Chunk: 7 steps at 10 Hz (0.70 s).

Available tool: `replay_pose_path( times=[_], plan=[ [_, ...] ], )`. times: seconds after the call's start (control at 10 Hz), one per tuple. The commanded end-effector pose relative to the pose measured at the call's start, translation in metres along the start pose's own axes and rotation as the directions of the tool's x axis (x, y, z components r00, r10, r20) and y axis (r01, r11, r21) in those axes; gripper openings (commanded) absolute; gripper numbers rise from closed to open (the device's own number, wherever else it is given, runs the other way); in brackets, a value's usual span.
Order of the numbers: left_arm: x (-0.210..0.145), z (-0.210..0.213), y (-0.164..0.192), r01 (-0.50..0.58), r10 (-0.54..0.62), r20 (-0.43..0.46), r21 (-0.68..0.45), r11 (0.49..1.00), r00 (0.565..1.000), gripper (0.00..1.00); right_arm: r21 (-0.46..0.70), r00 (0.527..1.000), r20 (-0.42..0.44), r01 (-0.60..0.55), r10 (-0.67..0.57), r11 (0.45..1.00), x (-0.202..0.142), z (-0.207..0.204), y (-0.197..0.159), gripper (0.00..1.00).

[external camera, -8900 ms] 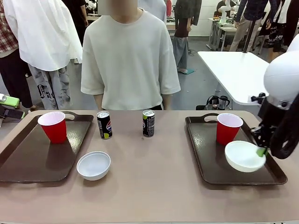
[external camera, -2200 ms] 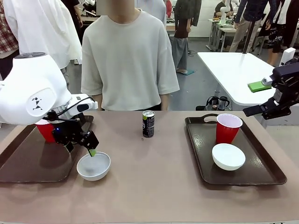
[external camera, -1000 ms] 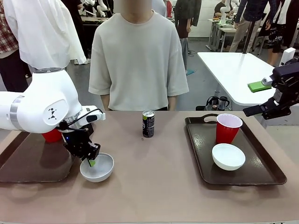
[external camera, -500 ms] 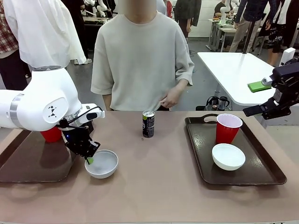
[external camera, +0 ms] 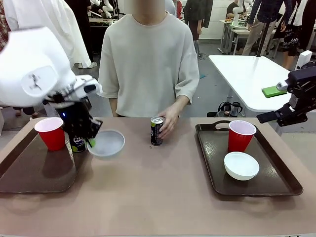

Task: Prepare tableware on both trays.
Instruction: Pick up a Picnic Bowl from the table and place it on a Handle tray.

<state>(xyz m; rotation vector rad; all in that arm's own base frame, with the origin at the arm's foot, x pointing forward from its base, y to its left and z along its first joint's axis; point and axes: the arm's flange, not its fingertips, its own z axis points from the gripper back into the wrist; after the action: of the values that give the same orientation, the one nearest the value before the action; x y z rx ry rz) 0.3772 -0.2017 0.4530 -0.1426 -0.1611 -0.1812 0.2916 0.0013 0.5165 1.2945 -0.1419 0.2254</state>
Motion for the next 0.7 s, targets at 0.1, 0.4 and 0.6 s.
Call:
replay_pose_path(
  times=[0.1, 0.4, 0.6],
  plan=[
    [-0.007, 0.040, 0.001, -0.023, 0.022, 0.026, 0.035, 0.999, 0.999, 0.00, 0.025, 1.000, 0.008, -0.021, 0.020, 0.999, 0.003, -0.001, 0.001, 0.88],
    [-0.006, 0.045, -0.002, -0.014, 0.013, 0.038, 0.012, 1.000, 0.999, 0.04, 0.025, 1.000, 0.008, -0.021, 0.020, 0.999, 0.003, -0.001, 0.001, 0.88],
    [-0.044, 0.052, 0.107, -0.024, 0.020, 0.038, 0.112, 0.993, 0.999, 0.04, 0.025, 1.000, 0.008, -0.021, 0.020, 0.999, 0.003, -0.001, 0.001, 0.88]
  ],
)
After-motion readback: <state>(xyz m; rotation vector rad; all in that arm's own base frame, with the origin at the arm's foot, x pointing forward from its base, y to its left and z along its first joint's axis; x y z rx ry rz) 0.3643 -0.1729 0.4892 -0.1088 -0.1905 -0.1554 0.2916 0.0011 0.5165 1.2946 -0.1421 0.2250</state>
